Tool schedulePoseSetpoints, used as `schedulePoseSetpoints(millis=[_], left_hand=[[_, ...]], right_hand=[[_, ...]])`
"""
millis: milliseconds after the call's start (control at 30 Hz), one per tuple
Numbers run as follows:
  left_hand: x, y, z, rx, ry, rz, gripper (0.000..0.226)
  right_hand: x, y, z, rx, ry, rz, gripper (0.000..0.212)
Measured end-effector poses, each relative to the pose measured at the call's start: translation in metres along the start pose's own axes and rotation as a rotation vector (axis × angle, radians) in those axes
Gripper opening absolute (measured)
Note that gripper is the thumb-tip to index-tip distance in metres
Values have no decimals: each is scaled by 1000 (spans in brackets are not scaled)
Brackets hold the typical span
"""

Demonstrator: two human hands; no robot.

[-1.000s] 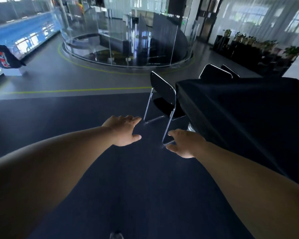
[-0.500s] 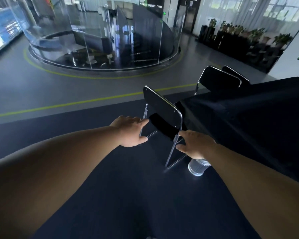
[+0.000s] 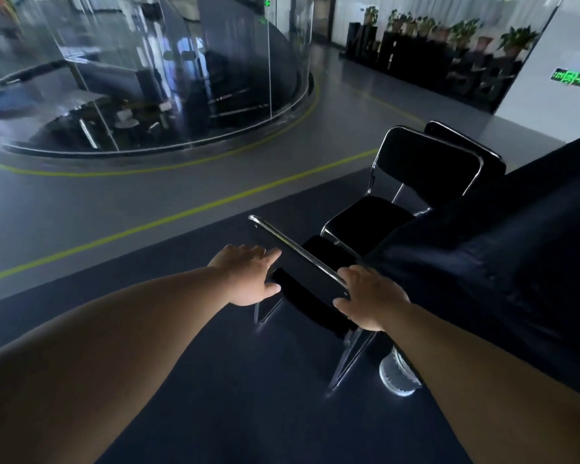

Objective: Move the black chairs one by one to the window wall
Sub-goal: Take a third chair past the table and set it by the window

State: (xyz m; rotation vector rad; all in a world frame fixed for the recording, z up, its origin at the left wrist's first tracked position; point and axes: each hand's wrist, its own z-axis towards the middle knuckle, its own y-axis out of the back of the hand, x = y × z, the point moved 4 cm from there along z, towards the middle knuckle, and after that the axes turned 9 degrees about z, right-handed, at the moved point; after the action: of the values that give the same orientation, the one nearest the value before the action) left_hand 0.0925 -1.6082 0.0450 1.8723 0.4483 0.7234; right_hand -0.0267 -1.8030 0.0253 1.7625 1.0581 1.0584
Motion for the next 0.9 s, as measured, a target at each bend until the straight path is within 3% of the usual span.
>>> schedulePoseSetpoints(millis=[300,533,667,767,900], left_hand=[[59,-28,139,-32,-157,48,80],[73,-63,240,-36,-422,129,86],[77,-91,273,123,-548,170,83],[80,-105,293,249,-588,76,67],[81,-114,311,250,-578,-28,57]], right_hand=[[7,-20,96,78,-128,74,65],[-1,-55,155,113,-356,206,70],[-4,-80,180,193,-494,293,68],[-10,-88,188,183,-610,312,60],[-14,-89,198,190,-719,289,47]])
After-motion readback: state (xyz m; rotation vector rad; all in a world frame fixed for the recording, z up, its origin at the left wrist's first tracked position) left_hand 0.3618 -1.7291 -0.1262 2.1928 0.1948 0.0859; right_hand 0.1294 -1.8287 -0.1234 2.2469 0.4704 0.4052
